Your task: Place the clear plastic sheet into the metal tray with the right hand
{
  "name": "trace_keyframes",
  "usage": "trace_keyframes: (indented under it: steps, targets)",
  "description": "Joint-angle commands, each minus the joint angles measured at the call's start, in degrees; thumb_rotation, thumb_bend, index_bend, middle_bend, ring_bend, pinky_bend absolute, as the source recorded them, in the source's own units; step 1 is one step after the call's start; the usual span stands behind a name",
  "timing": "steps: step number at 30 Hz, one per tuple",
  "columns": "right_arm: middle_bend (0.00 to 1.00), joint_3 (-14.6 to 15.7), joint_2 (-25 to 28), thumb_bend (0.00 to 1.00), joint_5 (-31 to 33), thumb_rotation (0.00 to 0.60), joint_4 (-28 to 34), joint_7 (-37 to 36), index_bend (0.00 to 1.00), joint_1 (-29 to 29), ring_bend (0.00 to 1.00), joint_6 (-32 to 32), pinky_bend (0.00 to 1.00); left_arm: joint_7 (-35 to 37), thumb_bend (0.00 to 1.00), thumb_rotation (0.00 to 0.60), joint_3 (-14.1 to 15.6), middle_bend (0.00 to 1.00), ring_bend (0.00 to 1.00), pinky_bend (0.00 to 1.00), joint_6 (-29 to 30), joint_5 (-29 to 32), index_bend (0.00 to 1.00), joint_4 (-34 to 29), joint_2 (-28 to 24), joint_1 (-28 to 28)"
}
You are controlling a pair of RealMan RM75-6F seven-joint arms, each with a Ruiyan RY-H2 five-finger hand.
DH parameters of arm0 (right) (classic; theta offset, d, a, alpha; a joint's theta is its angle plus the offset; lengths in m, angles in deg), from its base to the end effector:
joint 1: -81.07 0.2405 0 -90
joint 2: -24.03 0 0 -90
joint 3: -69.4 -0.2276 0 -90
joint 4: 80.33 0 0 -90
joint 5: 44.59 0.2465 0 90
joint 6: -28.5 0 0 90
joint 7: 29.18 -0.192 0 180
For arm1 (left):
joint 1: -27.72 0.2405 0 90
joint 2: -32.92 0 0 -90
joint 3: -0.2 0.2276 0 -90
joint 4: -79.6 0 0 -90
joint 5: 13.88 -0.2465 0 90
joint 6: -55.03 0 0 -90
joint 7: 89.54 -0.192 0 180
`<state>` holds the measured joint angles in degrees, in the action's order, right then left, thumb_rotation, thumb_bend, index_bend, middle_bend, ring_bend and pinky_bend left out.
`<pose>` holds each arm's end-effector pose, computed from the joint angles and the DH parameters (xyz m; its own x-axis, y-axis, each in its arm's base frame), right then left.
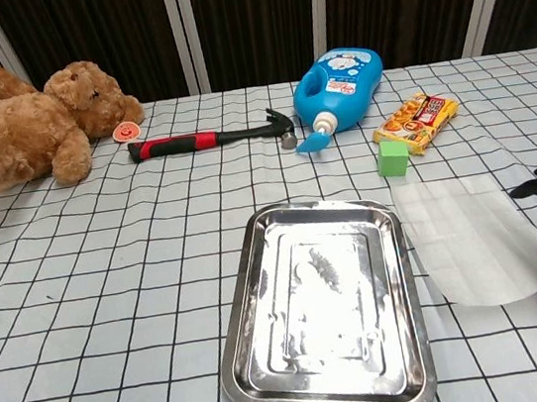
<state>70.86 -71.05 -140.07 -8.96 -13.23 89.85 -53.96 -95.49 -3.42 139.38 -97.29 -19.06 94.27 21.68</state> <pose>-0.2412 -0.2221 -0.0528 0.5137 -0.0421 0.8570 -0.8312 -0.2721 0.4849 -0.2817 0.2372 0.1187 0.4294 0.0011 0.9031 0.9031 0.0058 -0.4294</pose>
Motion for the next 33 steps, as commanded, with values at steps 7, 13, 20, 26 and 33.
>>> trace_keyframes:
  steps: [7,13,20,26,33]
  targets:
    - [0.17,-4.31,3.31,0.52,-1.91,0.600,9.01,0.04,0.63,2.46,0.03,-3.66,0.00,0.27,0.00,0.600,-0.08,0.00,0.00,0.00,0.25,-0.01,0.00,-0.01,0.03,0.06]
    - [0.19,-6.21,5.65,0.52,-3.38,0.600,17.50,-0.70,0.64,3.71,0.03,-5.16,0.00,0.36,0.00,0.600,-0.10,0.00,0.00,0.00,0.31,-0.01,0.00,0.10,0.07,0.08]
    - [0.19,-6.57,6.58,0.52,-6.23,0.600,25.32,-0.90,0.65,4.71,0.03,-6.21,0.00,0.56,0.00,0.600,-0.17,0.00,0.00,0.00,0.42,0.04,0.00,0.11,-0.01,0.11]
    - [0.19,-6.25,6.31,0.52,-6.56,0.600,30.58,0.05,0.65,5.05,0.03,-5.51,0.00,0.58,0.00,0.600,-0.14,0.00,0.00,0.00,0.33,0.06,0.00,0.13,-0.02,0.08]
    - [0.20,-4.11,4.71,0.52,-5.67,0.600,29.79,1.57,0.65,4.43,0.03,-4.01,0.00,0.70,0.00,0.600,-0.07,0.00,0.00,0.00,0.41,-0.08,0.00,0.19,-0.06,0.13]
